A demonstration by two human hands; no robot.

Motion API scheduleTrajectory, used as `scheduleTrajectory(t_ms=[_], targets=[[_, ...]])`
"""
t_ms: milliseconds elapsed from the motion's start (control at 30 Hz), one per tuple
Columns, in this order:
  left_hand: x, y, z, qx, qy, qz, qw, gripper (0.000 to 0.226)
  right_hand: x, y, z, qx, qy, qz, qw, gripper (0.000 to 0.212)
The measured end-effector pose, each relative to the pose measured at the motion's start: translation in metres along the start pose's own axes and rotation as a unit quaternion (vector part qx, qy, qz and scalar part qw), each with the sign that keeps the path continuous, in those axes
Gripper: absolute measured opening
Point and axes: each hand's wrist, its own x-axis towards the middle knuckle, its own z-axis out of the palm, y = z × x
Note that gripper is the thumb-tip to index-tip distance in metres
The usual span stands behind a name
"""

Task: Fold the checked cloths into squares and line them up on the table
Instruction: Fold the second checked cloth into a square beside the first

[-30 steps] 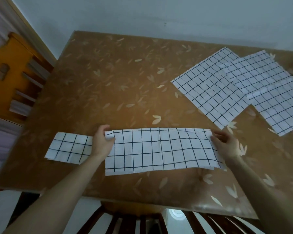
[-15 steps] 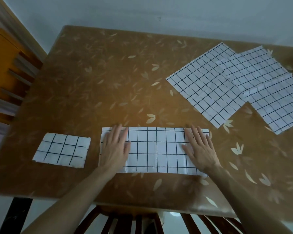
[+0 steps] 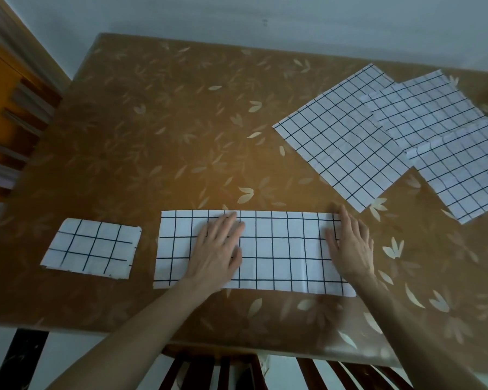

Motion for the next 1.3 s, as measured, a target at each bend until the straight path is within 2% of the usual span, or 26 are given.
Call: scheduleTrajectory(t_ms=[100,200,367,467,533,567,600,667,700,733,767,900,967,1033,1100,1167,1233,1300], targets=[[0.004,0.026,0.009,0.026,-0.037,0.032,0.998,0.052,0.011,-0.001,-0.005,-0.014,-0.009,0.034,0.999,0.06],[0.005,0.033,0.012,0.052,-0.036,0.021,0.998,0.052,0.021,-0.001,-0.013,0.022,-0.042,0.091,0.995,0.044],[0.006,0.039,0.005,0.018,-0.05,-0.018,0.998,0.048,0.02,-0.012,-0.036,0.178,-0.085,0.091,0.976,0.027],[0.012,0.042,-0.004,-0.058,-0.069,-0.046,0.995,0.046,0.011,-0.033,-0.052,0.199,-0.07,0.059,0.976,0.022],[0.014,0.046,-0.014,-0.179,-0.064,-0.087,0.978,0.038,0.002,-0.056,-0.062,0.19,-0.057,0.009,0.98,0.019],[0.014,0.05,-0.02,-0.262,-0.06,-0.119,0.956,0.035,-0.003,-0.068,-0.064,0.19,-0.05,-0.018,0.98,0.019],[0.014,0.055,-0.027,-0.356,-0.061,-0.155,0.92,0.034,-0.009,-0.082,-0.066,0.188,-0.048,-0.043,0.98,0.021],[0.015,0.067,-0.047,-0.538,-0.068,-0.223,0.81,0.046,-0.022,-0.112,-0.065,0.188,-0.058,-0.088,0.976,0.026],[0.016,0.071,-0.057,-0.599,-0.07,-0.247,0.758,0.051,-0.029,-0.126,-0.062,0.199,-0.069,-0.107,0.972,0.029],[0.017,0.073,-0.067,-0.637,-0.067,-0.263,0.722,0.052,-0.036,-0.139,-0.058,0.219,-0.084,-0.123,0.964,0.03],[0.017,0.072,-0.074,-0.649,-0.063,-0.275,0.706,0.051,-0.041,-0.151,-0.054,0.239,-0.101,-0.133,0.957,0.032],[0.01,0.056,-0.088,-0.641,-0.015,-0.294,0.708,0.033,-0.053,-0.176,-0.04,0.319,-0.171,-0.132,0.923,0.042],[0.005,0.041,-0.083,-0.627,-0.001,-0.32,0.71,0.027,-0.057,-0.178,-0.034,0.357,-0.179,-0.13,0.908,0.042],[-0.002,0.023,-0.075,-0.603,0.009,-0.33,0.726,0.025,-0.06,-0.177,-0.026,0.404,-0.139,-0.121,0.896,0.035],[-0.006,0.007,-0.073,-0.564,0.017,-0.325,0.759,0.039,-0.059,-0.171,-0.016,0.424,-0.077,-0.085,0.898,0.032],[-0.007,-0.01,-0.069,-0.534,0.021,-0.334,0.777,0.044,-0.056,-0.162,-0.003,0.389,-0.047,-0.059,0.918,0.032],[-0.007,-0.025,-0.071,-0.502,0.025,-0.351,0.79,0.036,-0.051,-0.15,0.014,0.285,-0.039,-0.108,0.952,0.035],[-0.006,-0.042,-0.07,-0.471,0.031,-0.35,0.809,0.029,-0.048,-0.141,0.032,0.16,-0.053,-0.177,0.97,0.037]])
